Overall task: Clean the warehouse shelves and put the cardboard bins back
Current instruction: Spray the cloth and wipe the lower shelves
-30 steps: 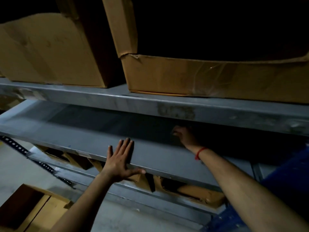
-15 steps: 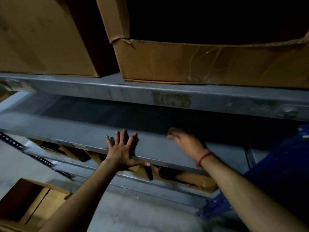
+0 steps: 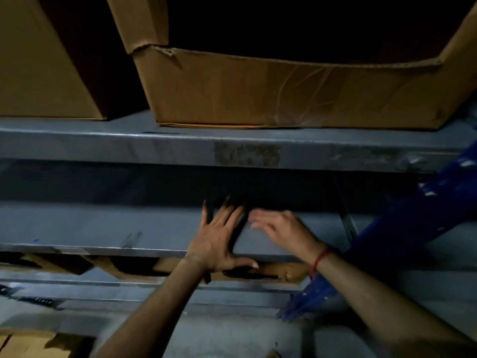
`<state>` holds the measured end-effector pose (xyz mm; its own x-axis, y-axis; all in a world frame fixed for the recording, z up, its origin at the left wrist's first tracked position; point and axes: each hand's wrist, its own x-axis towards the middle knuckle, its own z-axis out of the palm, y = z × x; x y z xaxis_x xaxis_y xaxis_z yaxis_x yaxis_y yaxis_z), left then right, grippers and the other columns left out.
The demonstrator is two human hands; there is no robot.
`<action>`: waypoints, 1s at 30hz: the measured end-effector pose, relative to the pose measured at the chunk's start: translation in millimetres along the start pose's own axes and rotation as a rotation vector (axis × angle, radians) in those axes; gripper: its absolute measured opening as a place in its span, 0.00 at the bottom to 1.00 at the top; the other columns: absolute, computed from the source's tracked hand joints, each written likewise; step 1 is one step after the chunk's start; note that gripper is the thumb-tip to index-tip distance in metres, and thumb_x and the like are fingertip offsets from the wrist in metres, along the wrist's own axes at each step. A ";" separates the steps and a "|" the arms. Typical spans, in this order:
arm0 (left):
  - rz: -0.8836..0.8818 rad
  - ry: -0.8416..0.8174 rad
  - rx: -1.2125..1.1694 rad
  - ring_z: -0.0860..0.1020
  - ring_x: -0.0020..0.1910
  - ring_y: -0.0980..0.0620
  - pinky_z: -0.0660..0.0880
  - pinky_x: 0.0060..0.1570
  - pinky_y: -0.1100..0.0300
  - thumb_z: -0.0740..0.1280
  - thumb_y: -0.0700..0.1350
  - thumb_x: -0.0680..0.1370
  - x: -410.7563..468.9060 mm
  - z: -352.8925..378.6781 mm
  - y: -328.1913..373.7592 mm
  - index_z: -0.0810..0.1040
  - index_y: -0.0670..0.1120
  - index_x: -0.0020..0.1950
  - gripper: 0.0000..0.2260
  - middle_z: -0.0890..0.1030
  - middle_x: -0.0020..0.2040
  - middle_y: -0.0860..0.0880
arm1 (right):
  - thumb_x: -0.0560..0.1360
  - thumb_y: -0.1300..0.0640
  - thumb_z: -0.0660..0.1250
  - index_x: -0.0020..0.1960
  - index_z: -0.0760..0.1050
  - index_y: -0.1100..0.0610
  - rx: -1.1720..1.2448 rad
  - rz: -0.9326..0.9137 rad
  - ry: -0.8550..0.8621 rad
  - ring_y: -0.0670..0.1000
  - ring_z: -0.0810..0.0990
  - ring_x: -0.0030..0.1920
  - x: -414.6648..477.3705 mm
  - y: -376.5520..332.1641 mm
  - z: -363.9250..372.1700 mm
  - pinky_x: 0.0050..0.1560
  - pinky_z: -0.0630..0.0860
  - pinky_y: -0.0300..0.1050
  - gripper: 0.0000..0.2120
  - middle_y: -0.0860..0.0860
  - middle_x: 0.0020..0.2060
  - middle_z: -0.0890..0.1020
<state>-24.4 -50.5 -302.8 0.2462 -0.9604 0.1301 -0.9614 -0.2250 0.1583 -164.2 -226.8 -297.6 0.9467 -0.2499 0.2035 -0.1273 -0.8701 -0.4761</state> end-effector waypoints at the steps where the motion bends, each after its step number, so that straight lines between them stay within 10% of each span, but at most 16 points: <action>1: 0.021 0.028 0.010 0.44 0.81 0.48 0.37 0.74 0.33 0.57 0.82 0.67 0.0 0.4 0.7 0.51 0.48 0.82 0.55 0.55 0.82 0.49 | 0.79 0.54 0.65 0.56 0.84 0.57 -0.007 0.123 0.082 0.53 0.82 0.59 8.3 12.9 -3.8 0.64 0.71 0.41 0.12 0.53 0.59 0.83; 6: 0.050 0.079 0.037 0.49 0.81 0.48 0.40 0.75 0.33 0.54 0.79 0.71 -3.0 2.4 2.5 0.54 0.47 0.82 0.50 0.59 0.81 0.49 | 0.78 0.54 0.63 0.56 0.83 0.54 -0.042 0.455 0.288 0.58 0.84 0.53 13.5 -24.1 14.5 0.52 0.80 0.51 0.12 0.54 0.54 0.85; 12: 0.064 0.087 0.002 0.50 0.81 0.47 0.45 0.75 0.32 0.55 0.76 0.73 -4.3 8.8 -2.5 0.54 0.46 0.82 0.47 0.60 0.80 0.46 | 0.77 0.58 0.71 0.53 0.85 0.56 0.015 -0.026 0.184 0.44 0.79 0.60 -50.5 -75.2 13.0 0.63 0.72 0.34 0.06 0.47 0.56 0.84; 20: 0.059 0.083 0.032 0.51 0.81 0.46 0.47 0.74 0.31 0.54 0.79 0.72 -5.2 5.9 -0.2 0.57 0.49 0.82 0.47 0.60 0.80 0.48 | 0.79 0.61 0.53 0.67 0.73 0.57 -0.565 0.666 -0.035 0.58 0.68 0.70 -32.9 -18.5 -24.9 0.65 0.74 0.52 0.19 0.58 0.71 0.70; 30: 0.066 0.095 0.048 0.55 0.80 0.45 0.49 0.74 0.31 0.52 0.78 0.73 -4.9 7.2 0.3 0.60 0.48 0.80 0.46 0.63 0.79 0.46 | 0.80 0.64 0.59 0.66 0.72 0.60 -0.768 0.578 -0.317 0.57 0.76 0.63 -62.9 -56.2 -44.2 0.59 0.78 0.48 0.15 0.59 0.63 0.75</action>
<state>-26.7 -47.0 -310.4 0.1907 -0.9540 0.2315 -0.9801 -0.1717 0.0997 -229.7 -181.0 -245.8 0.7002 -0.6924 -0.1741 -0.6415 -0.7172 0.2721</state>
